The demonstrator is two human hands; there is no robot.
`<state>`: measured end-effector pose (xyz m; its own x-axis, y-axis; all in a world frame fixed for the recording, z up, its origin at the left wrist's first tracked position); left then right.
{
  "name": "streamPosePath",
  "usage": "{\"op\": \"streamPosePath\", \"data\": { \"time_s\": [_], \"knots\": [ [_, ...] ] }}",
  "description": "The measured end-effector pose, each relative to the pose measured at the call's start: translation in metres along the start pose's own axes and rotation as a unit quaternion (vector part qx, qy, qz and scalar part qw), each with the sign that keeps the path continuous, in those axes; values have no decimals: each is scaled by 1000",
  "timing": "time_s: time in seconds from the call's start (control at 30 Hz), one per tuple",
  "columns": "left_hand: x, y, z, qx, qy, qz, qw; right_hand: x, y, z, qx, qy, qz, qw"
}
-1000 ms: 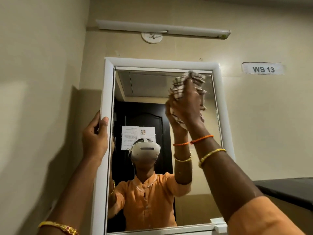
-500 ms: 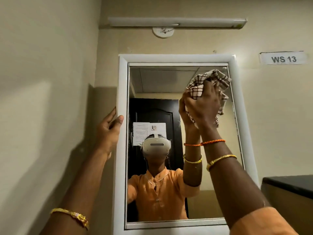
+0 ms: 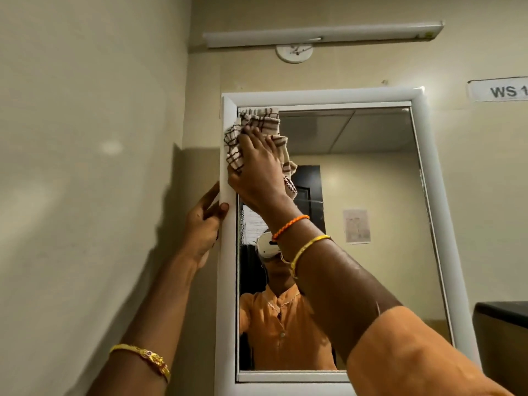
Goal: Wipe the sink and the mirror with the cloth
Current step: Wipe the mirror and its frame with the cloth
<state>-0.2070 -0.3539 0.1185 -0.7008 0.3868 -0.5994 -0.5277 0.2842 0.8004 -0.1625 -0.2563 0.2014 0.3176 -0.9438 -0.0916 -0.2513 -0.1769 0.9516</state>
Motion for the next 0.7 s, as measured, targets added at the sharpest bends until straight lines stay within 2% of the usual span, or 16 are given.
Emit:
{"op": "streamPosePath", "data": {
  "time_s": [0.2, 0.3, 0.43, 0.57, 0.7],
  "knots": [
    [11, -9, -15, 51, -102, -11, 993, 4, -61, 17, 39, 9, -41, 998],
    [16, -13, -13, 38, -143, -23, 989, 2, -87, 27, 42, 5, -54, 998],
    [16, -13, -13, 46, -101, -22, 994, 4, -66, 18, 39, 21, -38, 998],
    [27, -12, -14, 13, -103, -19, 994, 14, -54, 20, 27, 53, -1, 998],
    [35, -14, -12, -2, -163, -3, 987, 16, -92, 33, 63, 44, -27, 997]
  ]
}}
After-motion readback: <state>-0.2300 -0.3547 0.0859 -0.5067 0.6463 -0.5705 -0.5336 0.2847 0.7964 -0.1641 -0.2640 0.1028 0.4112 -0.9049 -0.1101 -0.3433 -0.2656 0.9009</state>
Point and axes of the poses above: each hand's wrist, its own y-axis towards the middle knuckle, its own z-axis out of the palm, x = y × z, the point moved 1 cm from there along y, towards the middle knuckle, and after that the axes turned 12 degrees about x, right-handed, at the moved point
